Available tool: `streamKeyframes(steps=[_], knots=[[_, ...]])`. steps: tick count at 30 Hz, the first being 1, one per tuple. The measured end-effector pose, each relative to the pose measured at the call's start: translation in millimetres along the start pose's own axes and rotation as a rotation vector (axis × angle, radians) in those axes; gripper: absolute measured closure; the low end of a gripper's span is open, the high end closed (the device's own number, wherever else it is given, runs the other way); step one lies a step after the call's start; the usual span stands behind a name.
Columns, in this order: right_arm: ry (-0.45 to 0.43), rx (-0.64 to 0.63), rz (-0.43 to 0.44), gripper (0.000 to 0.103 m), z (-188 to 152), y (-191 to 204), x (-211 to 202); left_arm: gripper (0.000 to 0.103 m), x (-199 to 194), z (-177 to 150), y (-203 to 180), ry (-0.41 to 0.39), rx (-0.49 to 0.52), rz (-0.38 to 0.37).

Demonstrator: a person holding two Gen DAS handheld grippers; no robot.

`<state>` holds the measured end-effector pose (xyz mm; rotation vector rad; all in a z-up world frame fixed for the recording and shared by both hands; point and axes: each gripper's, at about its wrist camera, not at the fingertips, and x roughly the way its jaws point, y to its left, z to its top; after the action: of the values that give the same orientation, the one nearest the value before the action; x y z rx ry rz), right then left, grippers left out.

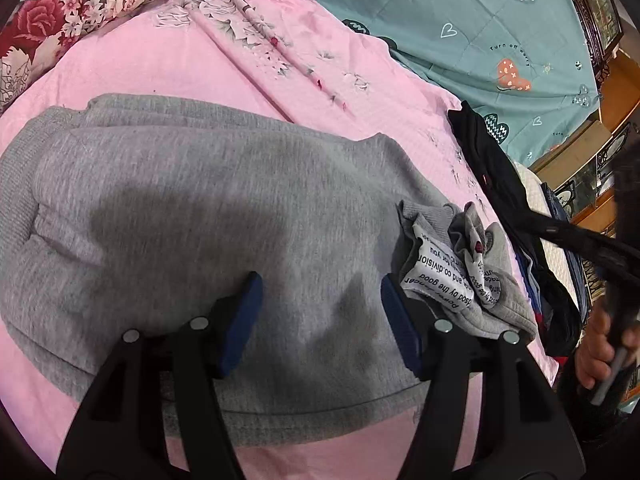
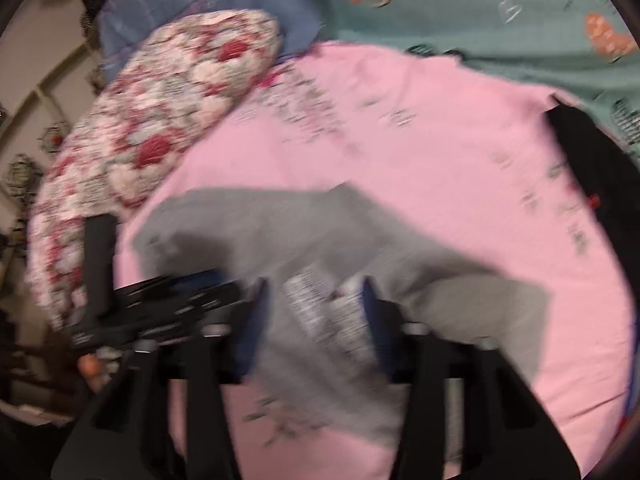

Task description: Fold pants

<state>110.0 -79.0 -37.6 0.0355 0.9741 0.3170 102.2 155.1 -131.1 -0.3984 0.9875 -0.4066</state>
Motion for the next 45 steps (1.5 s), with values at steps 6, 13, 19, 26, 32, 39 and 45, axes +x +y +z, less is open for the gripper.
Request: streamKeyframes(steps=[6,13,19,26,32,39,45], knots=[[0.197,0.099,0.002,0.092,-16.7,-33.0,88.0,0.039,1.3,-0.4,-0.6,0.006,0.0,0.003],[0.051,0.112,0.116,0.06,-21.8,-33.4,13.7,0.038,-15.4,-2.8,4.2,-0.026,-0.034,-0.041],[-0.097,0.107,0.081,0.034,-59.0,-52.2,-58.0,0.014,-105.2,-9.9,26.3,-0.157,-0.235,-0.024],[-0.106,0.22,0.177,0.033,-107.3,-89.9,-70.1,0.014,-99.1,-33.8,83.1,-0.023,-0.612,-0.018],[-0.124,0.252,0.221,0.033,-129.2,-109.4,-78.7,0.014,-70.7,-27.4,94.7,-0.045,-0.655,0.053],[-0.188,0.35,0.206,0.033,-153.0,-142.1,-95.8,0.002,-57.2,-5.4,106.1,-0.117,-0.647,0.03],[-0.19,0.406,0.212,0.033,-159.8,-154.8,-95.2,0.026,-49.9,9.4,107.5,-0.208,-0.638,0.124]])
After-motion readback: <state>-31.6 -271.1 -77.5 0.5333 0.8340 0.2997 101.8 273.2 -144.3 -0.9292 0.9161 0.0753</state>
